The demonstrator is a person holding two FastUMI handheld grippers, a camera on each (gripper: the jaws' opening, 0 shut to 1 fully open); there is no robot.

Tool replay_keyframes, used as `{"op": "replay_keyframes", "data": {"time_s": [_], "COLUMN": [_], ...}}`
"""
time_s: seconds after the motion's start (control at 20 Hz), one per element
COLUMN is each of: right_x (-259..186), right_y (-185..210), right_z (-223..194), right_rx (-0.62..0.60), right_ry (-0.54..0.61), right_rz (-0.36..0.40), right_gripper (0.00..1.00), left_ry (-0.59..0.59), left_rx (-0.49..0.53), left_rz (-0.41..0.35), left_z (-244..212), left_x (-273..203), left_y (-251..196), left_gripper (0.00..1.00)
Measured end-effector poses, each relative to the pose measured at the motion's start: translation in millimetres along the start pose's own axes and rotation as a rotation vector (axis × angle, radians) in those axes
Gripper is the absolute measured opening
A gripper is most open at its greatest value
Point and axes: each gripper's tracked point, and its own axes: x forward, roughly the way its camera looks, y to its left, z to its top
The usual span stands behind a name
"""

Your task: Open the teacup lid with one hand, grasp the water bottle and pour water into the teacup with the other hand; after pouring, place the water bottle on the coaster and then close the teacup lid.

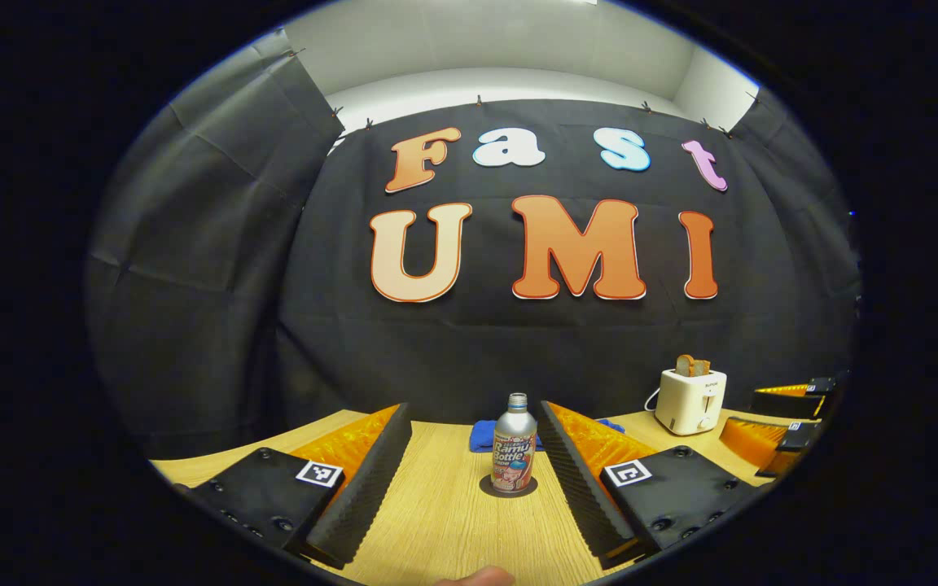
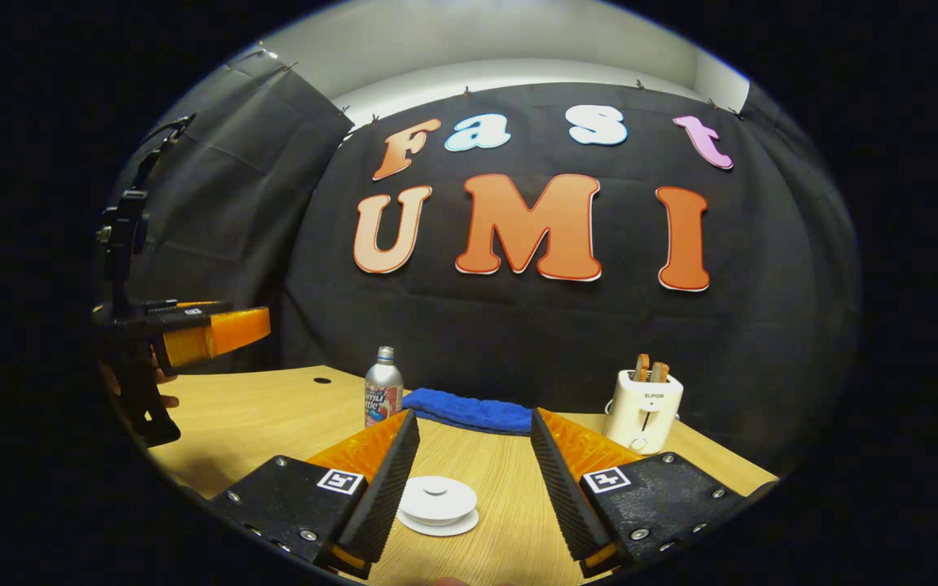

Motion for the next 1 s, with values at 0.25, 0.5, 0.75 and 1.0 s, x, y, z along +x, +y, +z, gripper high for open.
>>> {"op": "replay_keyframes", "data": {"time_s": [0.25, 0.5, 0.75, 1.0], "right_x": [-12, -17, -26, -56], "right_y": [-12, -11, -9, -6], "right_z": [5, 2, 6, 35], "right_rx": [0.006, -0.022, 0.011, 0.048], "right_ry": [-0.009, 0.006, 0.015, -0.009], "right_rz": [-0.037, -0.028, -0.021, 0.015], "right_gripper": [0.83, 0.83, 0.83, 0.83], "left_ry": [0.009, 0.016, 0.042, 0.039], "left_rx": [0.021, 0.005, 0.007, -0.003], "left_rz": [0.006, -0.003, 0.019, 0.021], "left_z": [-3, -3, -8, 11], "left_x": [-10, -10, -10, -16], "left_y": [-6, -9, -1, 0], "left_gripper": [1.0, 0.99, 1.0, 1.0]}}
